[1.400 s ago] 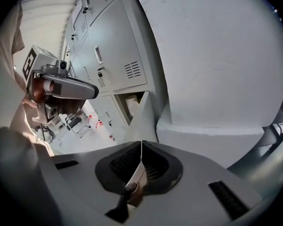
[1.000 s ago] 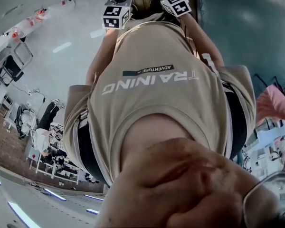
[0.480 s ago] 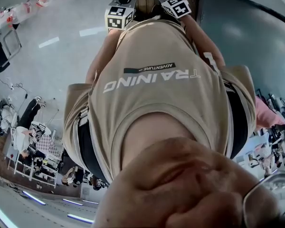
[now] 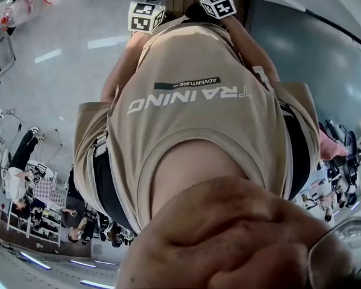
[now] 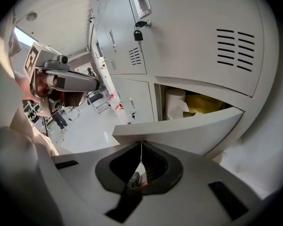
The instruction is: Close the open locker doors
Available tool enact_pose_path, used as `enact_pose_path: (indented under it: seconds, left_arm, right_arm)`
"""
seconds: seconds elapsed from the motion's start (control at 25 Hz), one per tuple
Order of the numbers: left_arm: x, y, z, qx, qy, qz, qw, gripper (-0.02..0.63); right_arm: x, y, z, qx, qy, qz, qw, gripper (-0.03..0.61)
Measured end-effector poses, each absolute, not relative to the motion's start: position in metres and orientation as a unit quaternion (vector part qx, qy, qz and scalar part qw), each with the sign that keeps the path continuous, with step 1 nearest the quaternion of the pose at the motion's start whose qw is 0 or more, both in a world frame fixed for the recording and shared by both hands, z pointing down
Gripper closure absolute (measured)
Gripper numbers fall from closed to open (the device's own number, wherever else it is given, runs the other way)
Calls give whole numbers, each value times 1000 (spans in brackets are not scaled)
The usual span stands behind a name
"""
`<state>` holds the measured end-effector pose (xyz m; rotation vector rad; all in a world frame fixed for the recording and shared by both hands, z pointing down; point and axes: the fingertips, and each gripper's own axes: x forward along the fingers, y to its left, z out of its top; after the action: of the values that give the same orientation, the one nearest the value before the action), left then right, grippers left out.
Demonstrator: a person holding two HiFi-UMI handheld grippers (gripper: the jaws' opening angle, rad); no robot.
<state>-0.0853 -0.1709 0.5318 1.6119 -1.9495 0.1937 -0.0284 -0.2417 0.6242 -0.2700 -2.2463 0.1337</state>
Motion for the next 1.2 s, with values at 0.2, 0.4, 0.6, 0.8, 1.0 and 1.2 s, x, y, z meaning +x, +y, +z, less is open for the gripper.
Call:
enact_pose_path:
  seconds: [0.2, 0.4, 0.6, 0.8, 1.0, 1.2]
  left_arm:
    - [-104, -166, 531, 592, -742, 70, 306, 615]
    - [-133, -167, 540, 563, -762, 64, 314, 615]
    - [-152, -170, 541, 549, -772, 57, 314, 615]
    - [-179, -181, 538, 531, -787, 49, 311, 615]
    - [-185, -189, 530, 521, -793, 42, 315, 615]
    - [-194, -183, 532, 505, -801, 34, 319, 615]
  right_arm:
    - [-53, -245, 622, -103, -895, 79, 426, 563]
    - [-86, -251, 626, -101, -899, 92, 416, 563]
    - [-112, -263, 635, -110, -894, 98, 424, 563]
    - [-144, -286, 639, -115, -893, 93, 424, 563]
    - [-158, -300, 632, -112, -897, 79, 421, 563]
    - [-172, -298, 637, -121, -894, 75, 424, 563]
